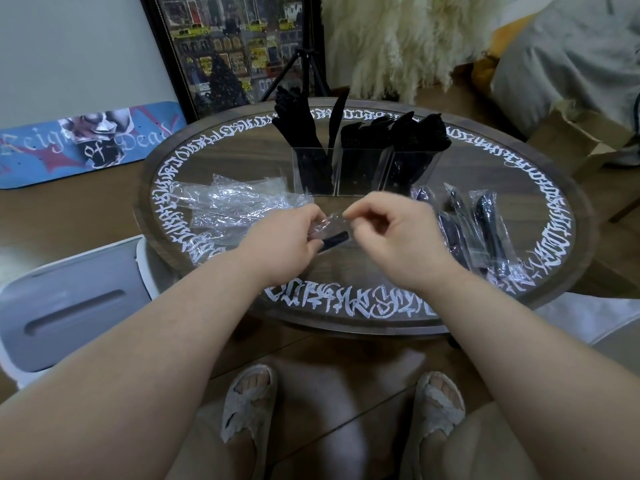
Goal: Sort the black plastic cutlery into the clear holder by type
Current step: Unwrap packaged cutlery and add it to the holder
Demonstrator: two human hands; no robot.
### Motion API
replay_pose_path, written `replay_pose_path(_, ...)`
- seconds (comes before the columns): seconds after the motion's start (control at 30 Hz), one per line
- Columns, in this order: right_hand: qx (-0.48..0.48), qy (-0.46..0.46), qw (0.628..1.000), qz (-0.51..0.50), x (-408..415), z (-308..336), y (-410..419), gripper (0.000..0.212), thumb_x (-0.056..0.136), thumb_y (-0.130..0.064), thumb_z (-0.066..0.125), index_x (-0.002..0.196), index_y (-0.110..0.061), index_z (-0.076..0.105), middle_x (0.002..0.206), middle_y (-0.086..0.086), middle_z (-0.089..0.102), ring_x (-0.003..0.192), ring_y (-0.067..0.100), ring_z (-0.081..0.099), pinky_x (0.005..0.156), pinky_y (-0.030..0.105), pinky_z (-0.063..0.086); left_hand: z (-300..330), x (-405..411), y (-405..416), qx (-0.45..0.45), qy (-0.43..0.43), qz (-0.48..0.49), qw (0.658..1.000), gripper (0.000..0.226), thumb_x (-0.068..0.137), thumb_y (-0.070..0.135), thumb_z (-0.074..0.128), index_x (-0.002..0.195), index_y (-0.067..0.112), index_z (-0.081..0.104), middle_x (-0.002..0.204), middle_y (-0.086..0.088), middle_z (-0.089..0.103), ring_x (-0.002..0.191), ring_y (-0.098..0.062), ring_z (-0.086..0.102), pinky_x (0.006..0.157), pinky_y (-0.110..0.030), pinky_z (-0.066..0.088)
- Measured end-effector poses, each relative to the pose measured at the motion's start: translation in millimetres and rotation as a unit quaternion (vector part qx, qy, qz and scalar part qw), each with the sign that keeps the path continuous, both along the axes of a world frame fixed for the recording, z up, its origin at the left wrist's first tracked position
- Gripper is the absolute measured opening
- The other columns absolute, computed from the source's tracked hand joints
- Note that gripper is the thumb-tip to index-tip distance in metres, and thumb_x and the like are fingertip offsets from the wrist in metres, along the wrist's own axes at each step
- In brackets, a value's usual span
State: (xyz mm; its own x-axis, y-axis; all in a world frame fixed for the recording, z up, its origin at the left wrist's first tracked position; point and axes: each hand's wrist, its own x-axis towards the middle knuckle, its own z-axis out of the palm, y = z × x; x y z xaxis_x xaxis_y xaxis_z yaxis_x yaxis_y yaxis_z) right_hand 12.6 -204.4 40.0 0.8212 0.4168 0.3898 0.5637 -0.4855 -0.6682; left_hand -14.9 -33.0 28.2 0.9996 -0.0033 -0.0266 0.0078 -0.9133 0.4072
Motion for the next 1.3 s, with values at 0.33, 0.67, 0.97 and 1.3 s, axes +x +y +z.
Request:
replay_pose_path(0.33,-0.115,0.139,0.982,-0.055,19,-10,-3,0.019,0.092,-0.017,0.055,0.097,-0.023,0.071,0.087,-0.011,0.065,0.076,0.002,0.054,0.074,0.020,0.040,5,-5,-3,-0.023,-0.014,-0.026,0.999,0.031,0.094,0.020,0.055,0.124,0.026,0.050,0.095,0.013,0.059,0.091,-0.012,0.059,0.083,-0.030,0.047)
replay_pose_path(0.67,-0.063,0.165,0.984,-0.010,17,-14,1,0.018,0.088,-0.013,0.064,0.084,-0.030,0.067,0.082,-0.015,0.065,0.077,0.000,0.059,0.075,0.014,0.046,5,-6,-5,-0.032,-0.047,-0.038,0.998,0.027,0.096,0.017,0.052,0.122,0.025,0.049,0.098,0.008,0.063,0.086,-0.014,0.060,0.078,-0.032,0.049)
replay_pose_path(0.97,-0.013,0.200,0.978,-0.059,22,-13,-3,0.016,0.089,-0.008,0.061,0.084,-0.023,0.066,0.077,-0.011,0.061,0.068,0.004,0.053,0.065,0.015,0.042,0,2,8,0.019,-0.209,0.055,0.976,0.035,0.084,0.018,0.061,0.119,0.016,0.056,0.124,-0.002,0.056,0.126,-0.023,0.042,0.109,-0.040,0.031)
replay_pose_path(1.3,0.038,0.267,0.958,-0.095,33,-14,-12,0.026,0.093,-0.002,0.051,0.084,-0.024,0.062,0.071,0.001,0.060,0.067,0.019,0.054,0.069,0.039,0.052,-4,1,37,-0.168,-0.053,0.216,0.961,0.038,0.096,0.009,0.043,0.131,0.016,0.055,0.085,-0.009,0.071,0.067,-0.026,0.065,0.056,-0.027,0.048)
